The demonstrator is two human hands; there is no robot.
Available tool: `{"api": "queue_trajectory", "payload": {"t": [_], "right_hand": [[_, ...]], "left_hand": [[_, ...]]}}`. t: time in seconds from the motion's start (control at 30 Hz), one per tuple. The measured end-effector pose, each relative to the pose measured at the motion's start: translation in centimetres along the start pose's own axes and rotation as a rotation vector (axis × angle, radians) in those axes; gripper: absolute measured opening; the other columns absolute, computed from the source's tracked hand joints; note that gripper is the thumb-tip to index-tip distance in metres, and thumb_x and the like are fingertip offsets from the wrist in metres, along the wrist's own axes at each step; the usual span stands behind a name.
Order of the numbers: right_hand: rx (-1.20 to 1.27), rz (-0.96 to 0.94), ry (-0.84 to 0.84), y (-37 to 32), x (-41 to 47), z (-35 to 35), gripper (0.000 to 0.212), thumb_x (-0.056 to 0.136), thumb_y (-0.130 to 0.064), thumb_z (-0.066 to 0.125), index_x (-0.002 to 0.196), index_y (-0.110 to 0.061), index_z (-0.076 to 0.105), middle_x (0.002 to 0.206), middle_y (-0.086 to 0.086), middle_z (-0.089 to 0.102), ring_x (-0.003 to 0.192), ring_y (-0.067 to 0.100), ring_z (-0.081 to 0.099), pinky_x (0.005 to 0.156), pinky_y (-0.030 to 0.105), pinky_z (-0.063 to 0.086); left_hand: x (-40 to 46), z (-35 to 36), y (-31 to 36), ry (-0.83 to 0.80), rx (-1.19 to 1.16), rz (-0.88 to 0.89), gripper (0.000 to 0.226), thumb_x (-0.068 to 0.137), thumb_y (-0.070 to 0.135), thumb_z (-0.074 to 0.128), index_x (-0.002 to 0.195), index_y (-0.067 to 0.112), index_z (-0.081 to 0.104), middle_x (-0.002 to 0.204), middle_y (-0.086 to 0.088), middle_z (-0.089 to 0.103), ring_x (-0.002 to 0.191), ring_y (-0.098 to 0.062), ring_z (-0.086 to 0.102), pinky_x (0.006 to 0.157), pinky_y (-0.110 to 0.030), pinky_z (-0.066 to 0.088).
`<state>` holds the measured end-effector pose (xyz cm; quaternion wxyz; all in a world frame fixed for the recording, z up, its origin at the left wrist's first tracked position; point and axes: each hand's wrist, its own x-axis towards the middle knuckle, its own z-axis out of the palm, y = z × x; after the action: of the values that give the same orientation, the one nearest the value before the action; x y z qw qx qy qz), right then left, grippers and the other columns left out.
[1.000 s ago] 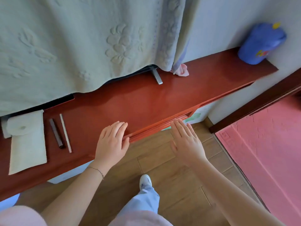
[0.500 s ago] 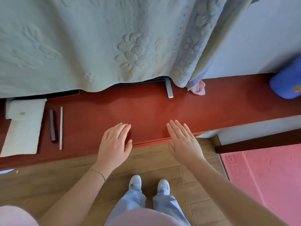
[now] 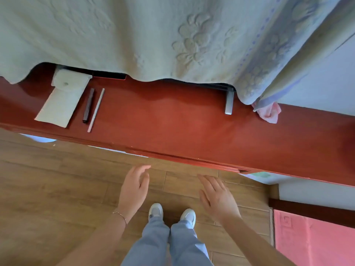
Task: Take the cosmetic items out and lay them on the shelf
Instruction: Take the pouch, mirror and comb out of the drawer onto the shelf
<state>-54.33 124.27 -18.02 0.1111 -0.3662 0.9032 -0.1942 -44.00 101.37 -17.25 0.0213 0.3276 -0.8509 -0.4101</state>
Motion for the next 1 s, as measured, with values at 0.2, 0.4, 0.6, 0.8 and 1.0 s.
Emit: {"api": "queue_trajectory", "payload": {"t": [0.2,0.4,0.6,0.8,1.0], "right_hand": [[1.412,1.335,0.146,3.9,5.3,4.9,0.036,0.097,-0.017,0.034,0.13,-0.005,0.045,0.104,0.012,0.061,0.093,0.025,0.06,0.076,0.029,0.045],[1.997,1.465,0.54,3.7,8.3,5.3,0.042,0.099,-0.029,0.023,0.127,-0.008,0.045,0.132,0.009,0.052,0.122,0.03,0.05,0.104,0.038,0.035],[2.078,1.437,0.569,3.8,8.0,5.2,0.032,0.097,-0.026,0.026,0.108,-0.008,0.049,0.106,0.012,0.059,0.108,0.028,0.053,0.099,0.039,0.04],[1.993,1.465,0.502,2.5,4.2,5.9,0.027,0.096,-0.023,0.029,0.1,-0.008,0.051,0.091,0.011,0.058,0.092,0.027,0.057,0.102,0.038,0.04],[1.978,1.503,0.44,0.5,-1.0,6.2,0.024,0.089,-0.012,0.032,0.082,-0.006,0.055,0.085,0.012,0.059,0.082,0.027,0.057,0.1,0.039,0.042]], "left_hand": [[5.7,3.2,-1.0,0.063,-0.951,-0.919,0.041,0.098,-0.001,0.024,0.134,0.007,0.041,0.134,-0.009,0.049,0.12,-0.019,0.05,0.102,-0.033,0.04],[9.9,5.0,-0.5,0.121,-1.496,-1.072,0.048,0.098,0.032,0.024,0.135,0.005,0.039,0.141,-0.011,0.042,0.131,-0.025,0.039,0.112,-0.039,0.026],[10.1,5.2,-0.9,0.116,-1.558,-1.059,0.047,0.097,0.038,0.027,0.12,0.002,0.044,0.135,-0.013,0.047,0.126,-0.026,0.044,0.111,-0.038,0.029],[6.7,4.9,-2.5,0.184,-1.529,-1.127,0.041,0.096,0.027,0.03,0.121,0.002,0.051,0.12,-0.011,0.057,0.105,-0.025,0.058,0.098,-0.036,0.045],[1.3,4.3,-3.6,0.208,-1.546,-1.142,0.027,0.091,0.017,0.034,0.094,0.008,0.059,0.09,-0.006,0.062,0.083,-0.022,0.061,0.083,-0.033,0.052]]}}
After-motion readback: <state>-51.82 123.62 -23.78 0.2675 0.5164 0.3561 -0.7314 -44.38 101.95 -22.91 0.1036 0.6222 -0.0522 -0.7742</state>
